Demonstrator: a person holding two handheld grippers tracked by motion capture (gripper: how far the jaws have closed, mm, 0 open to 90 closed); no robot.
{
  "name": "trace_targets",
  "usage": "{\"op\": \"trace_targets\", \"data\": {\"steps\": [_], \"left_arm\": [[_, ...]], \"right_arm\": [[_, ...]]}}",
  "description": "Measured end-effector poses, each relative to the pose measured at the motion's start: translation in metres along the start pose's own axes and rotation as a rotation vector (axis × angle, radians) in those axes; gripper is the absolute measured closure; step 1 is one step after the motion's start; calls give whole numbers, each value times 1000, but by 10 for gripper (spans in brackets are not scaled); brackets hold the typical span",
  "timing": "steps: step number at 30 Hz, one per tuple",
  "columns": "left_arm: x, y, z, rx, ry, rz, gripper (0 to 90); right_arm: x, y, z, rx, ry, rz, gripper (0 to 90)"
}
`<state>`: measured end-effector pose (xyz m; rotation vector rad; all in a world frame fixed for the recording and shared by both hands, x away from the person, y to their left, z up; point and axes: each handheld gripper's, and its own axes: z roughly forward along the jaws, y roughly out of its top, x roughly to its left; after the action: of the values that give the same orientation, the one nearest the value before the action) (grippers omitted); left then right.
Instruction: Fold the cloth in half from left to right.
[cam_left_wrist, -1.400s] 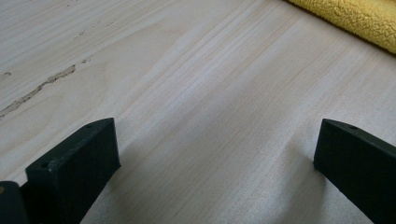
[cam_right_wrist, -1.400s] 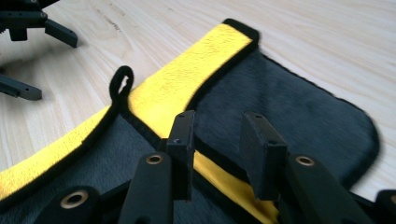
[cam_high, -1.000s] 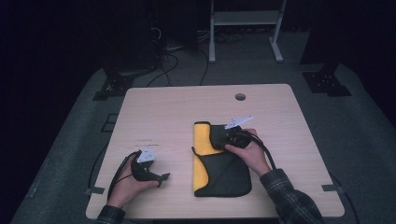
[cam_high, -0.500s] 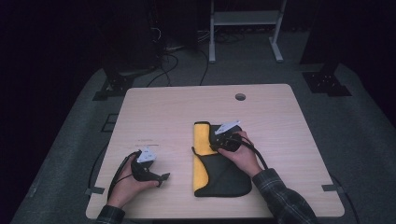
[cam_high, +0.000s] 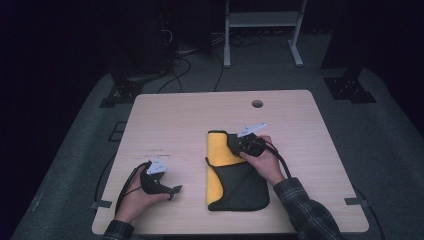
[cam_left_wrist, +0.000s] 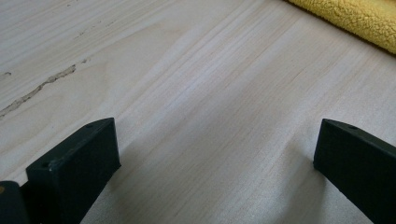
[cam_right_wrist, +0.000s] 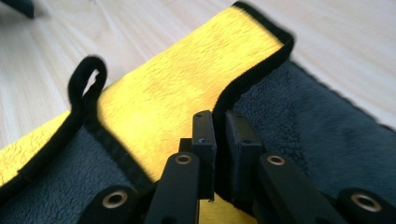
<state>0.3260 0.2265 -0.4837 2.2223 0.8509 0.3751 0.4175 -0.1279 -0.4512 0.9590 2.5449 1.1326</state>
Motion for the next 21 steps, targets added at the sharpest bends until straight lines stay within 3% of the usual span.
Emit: {"op": "trace_targets", "data": {"steps": [9, 21], "left_arm": [[0, 0, 0, 0, 0, 0, 0], [0, 0, 0, 0, 0, 0, 0]], "right_arm": [[-21, 9, -12, -42, -38, 48, 818], [-62, 12, -16, -32, -125, 135, 819]]}}
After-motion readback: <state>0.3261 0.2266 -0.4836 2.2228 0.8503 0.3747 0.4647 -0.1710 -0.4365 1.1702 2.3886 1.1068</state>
